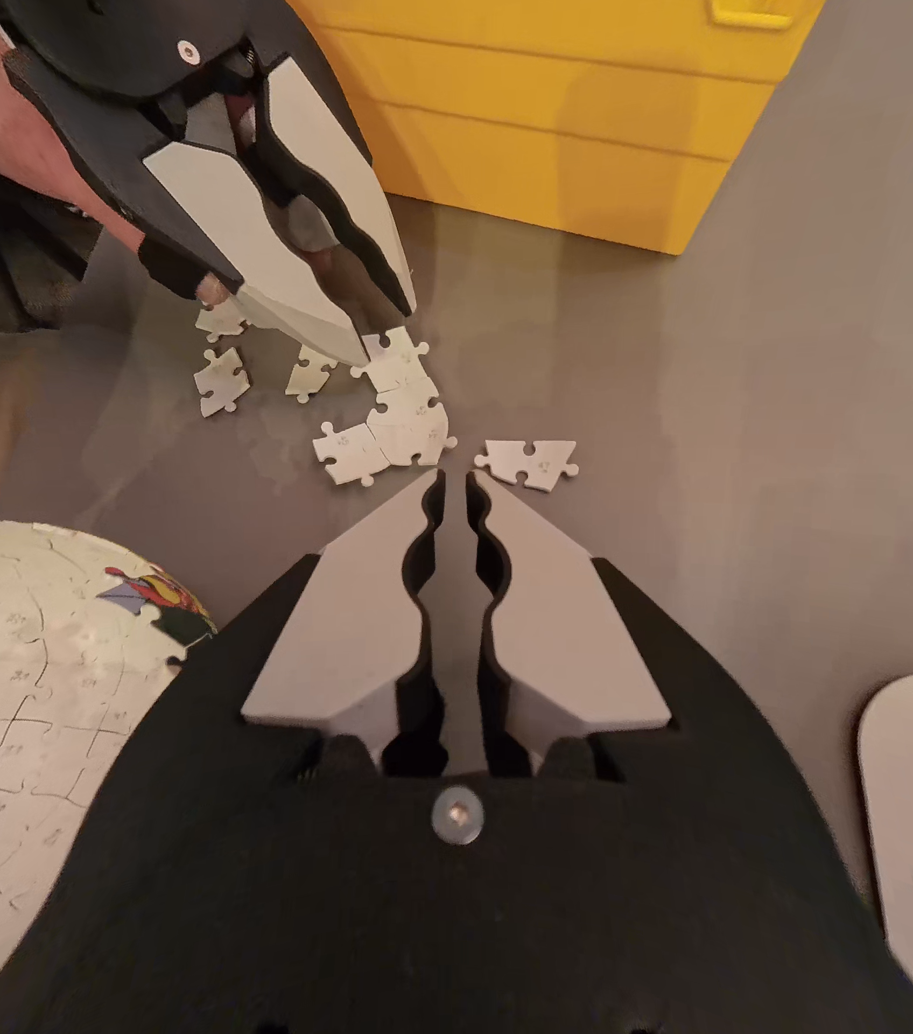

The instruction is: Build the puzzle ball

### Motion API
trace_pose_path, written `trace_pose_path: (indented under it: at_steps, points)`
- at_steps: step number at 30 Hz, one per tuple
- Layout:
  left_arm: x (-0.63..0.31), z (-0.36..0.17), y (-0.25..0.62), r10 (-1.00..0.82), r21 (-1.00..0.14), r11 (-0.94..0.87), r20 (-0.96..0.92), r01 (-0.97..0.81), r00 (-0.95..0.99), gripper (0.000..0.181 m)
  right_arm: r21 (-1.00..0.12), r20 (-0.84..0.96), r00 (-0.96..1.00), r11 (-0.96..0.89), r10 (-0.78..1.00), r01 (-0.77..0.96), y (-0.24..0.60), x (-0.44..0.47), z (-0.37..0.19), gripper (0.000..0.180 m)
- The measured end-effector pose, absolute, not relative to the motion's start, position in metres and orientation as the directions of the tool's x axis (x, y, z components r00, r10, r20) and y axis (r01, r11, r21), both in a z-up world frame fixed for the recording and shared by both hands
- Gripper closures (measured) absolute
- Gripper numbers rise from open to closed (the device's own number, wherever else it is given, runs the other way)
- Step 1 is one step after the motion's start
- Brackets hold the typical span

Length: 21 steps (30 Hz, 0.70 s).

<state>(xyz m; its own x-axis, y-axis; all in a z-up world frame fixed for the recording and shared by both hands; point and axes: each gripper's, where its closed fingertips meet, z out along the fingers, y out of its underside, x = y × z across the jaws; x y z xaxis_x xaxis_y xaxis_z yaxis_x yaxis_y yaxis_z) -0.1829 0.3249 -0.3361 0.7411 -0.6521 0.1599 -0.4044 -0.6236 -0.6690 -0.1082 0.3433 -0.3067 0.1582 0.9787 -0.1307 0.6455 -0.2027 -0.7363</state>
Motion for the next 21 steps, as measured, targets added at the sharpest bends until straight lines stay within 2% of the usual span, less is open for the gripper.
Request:
trace_pose_path:
  at_steps: [1,21]
  points:
    - [-0.184,-0.335,0.325,-0.651,-0.672,-0.619,0.15,-0.406,0.744,0.149,-0.734,-0.131,0.163,-0.207,0.978,0.647,0.343,-0.107,-0.307,0.174]
    - [-0.189,-0.337,0.314,-0.646,-0.685,-0.624,0.181,-0.376,0.742,0.151,-0.708,-0.125,0.292,-0.291,0.948,0.643,0.338,-0.092,-0.296,0.169]
